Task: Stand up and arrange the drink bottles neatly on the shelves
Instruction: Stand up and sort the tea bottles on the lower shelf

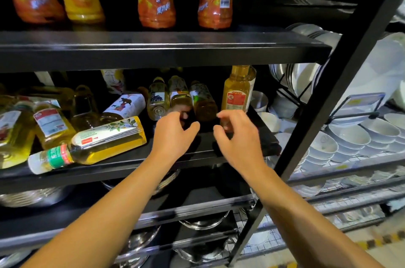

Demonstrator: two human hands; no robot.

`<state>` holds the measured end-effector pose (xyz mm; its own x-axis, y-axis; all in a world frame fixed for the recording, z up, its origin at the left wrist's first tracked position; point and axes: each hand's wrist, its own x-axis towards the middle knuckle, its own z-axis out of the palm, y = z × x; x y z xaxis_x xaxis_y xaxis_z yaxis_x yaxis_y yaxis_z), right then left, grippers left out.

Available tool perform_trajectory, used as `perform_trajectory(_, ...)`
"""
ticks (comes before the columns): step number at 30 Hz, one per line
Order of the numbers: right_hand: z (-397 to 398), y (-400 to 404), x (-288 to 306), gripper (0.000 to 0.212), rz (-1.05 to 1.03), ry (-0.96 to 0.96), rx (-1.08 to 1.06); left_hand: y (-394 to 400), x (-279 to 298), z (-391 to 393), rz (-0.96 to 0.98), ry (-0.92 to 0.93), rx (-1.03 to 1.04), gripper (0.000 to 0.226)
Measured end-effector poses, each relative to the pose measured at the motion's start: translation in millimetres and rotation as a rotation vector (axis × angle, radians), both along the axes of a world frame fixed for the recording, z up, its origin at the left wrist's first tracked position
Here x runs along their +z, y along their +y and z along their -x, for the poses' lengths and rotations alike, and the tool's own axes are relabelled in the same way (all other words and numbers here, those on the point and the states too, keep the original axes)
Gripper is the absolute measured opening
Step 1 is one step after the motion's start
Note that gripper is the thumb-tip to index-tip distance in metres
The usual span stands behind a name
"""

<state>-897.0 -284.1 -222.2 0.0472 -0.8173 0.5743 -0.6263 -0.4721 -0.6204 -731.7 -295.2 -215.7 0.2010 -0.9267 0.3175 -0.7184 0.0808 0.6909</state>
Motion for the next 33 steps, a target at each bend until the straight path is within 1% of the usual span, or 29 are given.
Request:
perform_trajectory(2,-25,-11,3,0.03,-0.044,0.199,0.011,4,7,-22,0.092,-0.047,0.002,0.036)
perform_trajectory(4,-46,-30,8,0.036,-0.201,0.357,-0.061,2,14,-40,0.132,-0.083,0.029,0.043)
perform_trajectory(5,-55,-42,9,0.041,-0.253,0.431,-0.093,-1,17,-46,0.123,-0.106,0.039,0.045)
perform_trajectory(7,-69,-64,7,0.059,-0.252,0.538,-0.115,-11,24,-55,0.033,-0.186,0.058,0.05)
perform_trajectory(9,-81,-84,4,0.074,-0.273,0.592,-0.132,-25,30,-57,-0.081,-0.281,0.075,0.056)
perform_trajectory(11,-91,-95,1,0.078,-0.36,0.663,-0.167,-37,34,-56,-0.142,-0.342,0.048,0.06)
perform_trajectory(13,-97,-98,1,0.074,-0.365,0.71,-0.218,-46,35,-57,-0.163,-0.39,0.024,0.06)
perform_trajectory(16,-97,-94,7,0.058,-0.284,0.678,-0.277,-55,35,-63,-0.173,-0.397,0.031,0.06)
perform_trajectory(17,-96,-92,8,0.055,-0.286,0.647,-0.28,-58,35,-64,-0.178,-0.403,0.033,0.058)
perform_trajectory(20,-92,-75,9,0.057,-0.261,0.612,-0.265,-69,33,-65,-0.226,-0.413,0.033,0.049)
perform_trajectory(21,-90,-64,8,0.053,-0.241,0.615,-0.258,-72,34,-64,-0.253,-0.412,0.03,0.047)
perform_trajectory(23,-86,-39,11,0.029,-0.233,0.659,-0.256,-75,36,-61,-0.305,-0.451,0.032,0.042)
perform_trajectory(24,-84,-28,13,0.023,-0.218,0.681,-0.257,-75,37,-61,-0.319,-0.476,0.042,0.039)
perform_trajectory(25,-81,-19,14,0.022,-0.196,0.681,-0.263,-75,38,-62,-0.317,-0.494,0.055,0.037)
perform_trajectory(27,-77,-7,18,0.029,-0.187,0.651,-0.269,-74,42,-64,-0.315,-0.503,0.073,0.034)
perform_trajectory(30,-71,0,22,0.045,-0.249,0.628,-0.262,-68,50,-66,-0.386,-0.465,0.06,0.034)
perform_trajectory(32,-71,0,28,0.051,-0.296,0.598,-0.267,-62,54,-69,-0.424,-0.422,0.102,0.036)
perform_trajectory(33,-72,-3,31,0.054,-0.343,0.581,-0.266,-60,56,-71,-0.423,-0.417,0.13,0.04)
